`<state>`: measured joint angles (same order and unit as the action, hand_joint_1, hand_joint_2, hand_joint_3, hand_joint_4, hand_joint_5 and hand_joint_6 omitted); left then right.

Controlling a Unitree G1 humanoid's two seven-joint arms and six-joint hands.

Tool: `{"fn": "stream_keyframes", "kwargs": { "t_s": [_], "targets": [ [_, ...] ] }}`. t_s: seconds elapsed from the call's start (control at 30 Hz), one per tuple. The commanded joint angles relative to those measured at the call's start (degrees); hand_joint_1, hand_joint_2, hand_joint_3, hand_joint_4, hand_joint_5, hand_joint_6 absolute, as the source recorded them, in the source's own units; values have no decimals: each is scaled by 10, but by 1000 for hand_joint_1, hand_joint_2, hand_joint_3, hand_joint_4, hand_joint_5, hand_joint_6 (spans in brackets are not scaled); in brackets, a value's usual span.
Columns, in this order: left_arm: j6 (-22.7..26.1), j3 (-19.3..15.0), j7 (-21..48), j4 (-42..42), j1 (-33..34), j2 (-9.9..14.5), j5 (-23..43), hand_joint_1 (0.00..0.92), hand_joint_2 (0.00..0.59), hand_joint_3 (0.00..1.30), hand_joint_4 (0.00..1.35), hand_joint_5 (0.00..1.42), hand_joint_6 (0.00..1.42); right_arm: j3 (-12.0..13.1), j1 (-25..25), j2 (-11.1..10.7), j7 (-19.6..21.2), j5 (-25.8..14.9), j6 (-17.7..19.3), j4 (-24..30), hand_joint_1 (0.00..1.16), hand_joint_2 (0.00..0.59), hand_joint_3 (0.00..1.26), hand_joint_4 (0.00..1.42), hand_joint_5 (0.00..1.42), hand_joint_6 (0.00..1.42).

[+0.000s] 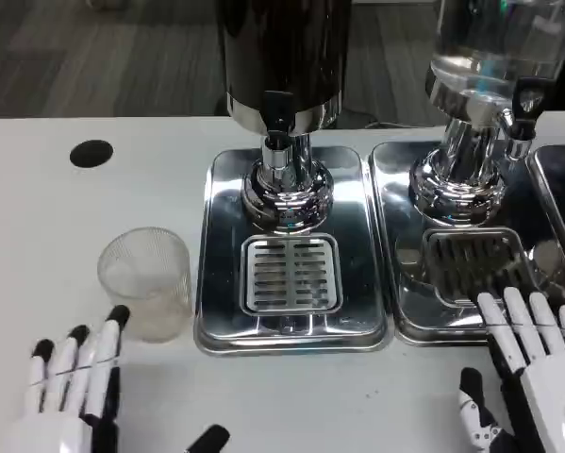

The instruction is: Grasp the cup under the faucet to collect the drink, then remove the cup.

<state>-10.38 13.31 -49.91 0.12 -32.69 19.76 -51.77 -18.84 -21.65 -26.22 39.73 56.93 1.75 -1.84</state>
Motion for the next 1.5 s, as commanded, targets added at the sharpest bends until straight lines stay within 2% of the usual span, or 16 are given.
{"fn": "stream_keyframes", "kwargs": {
  "t_s": [0.03,0.13,0.27,0.37,0.43,0.7,0.9,1.2,1.5],
  "targets": [
    [20,-47,29,-41,20,-5,30,0,46,43,0,69,20,7,-10,-1,-2,-3,0,2,311,540,63,0,0,0],
    [35,-74,82,-55,52,7,46,0,41,55,0,76,25,7,-12,-1,-1,-2,1,-1,308,539,65,0,0,0],
    [58,-96,137,-64,91,10,53,0,36,43,0,78,35,11,-16,1,3,-6,3,2,305,538,70,0,0,0],
    [129,-90,247,-50,147,13,50,0,25,0,0,47,30,13,-18,2,2,-11,6,-1,302,538,71,0,0,0],
    [151,-88,279,-44,167,12,48,0,24,0,0,45,30,15,-18,2,-1,-16,9,-5,301,538,72,0,0,0],
    [203,-66,310,-33,240,8,21,0,22,8,0,95,77,20,-14,1,2,-28,19,-20,296,537,78,0,0,0],
    [229,-49,341,-13,275,10,17,0,26,141,8,152,137,24,-9,2,2,-34,26,-29,293,537,95,0,0,0],
    [254,-27,364,12,291,7,13,0,25,169,52,210,225,26,-2,3,4,-45,37,-48,290,537,124,0,0,0],
    [265,-22,372,31,315,8,18,0,25,160,42,246,280,23,4,7,5,-45,42,-51,287,537,166,0,0,0]
  ]
}}
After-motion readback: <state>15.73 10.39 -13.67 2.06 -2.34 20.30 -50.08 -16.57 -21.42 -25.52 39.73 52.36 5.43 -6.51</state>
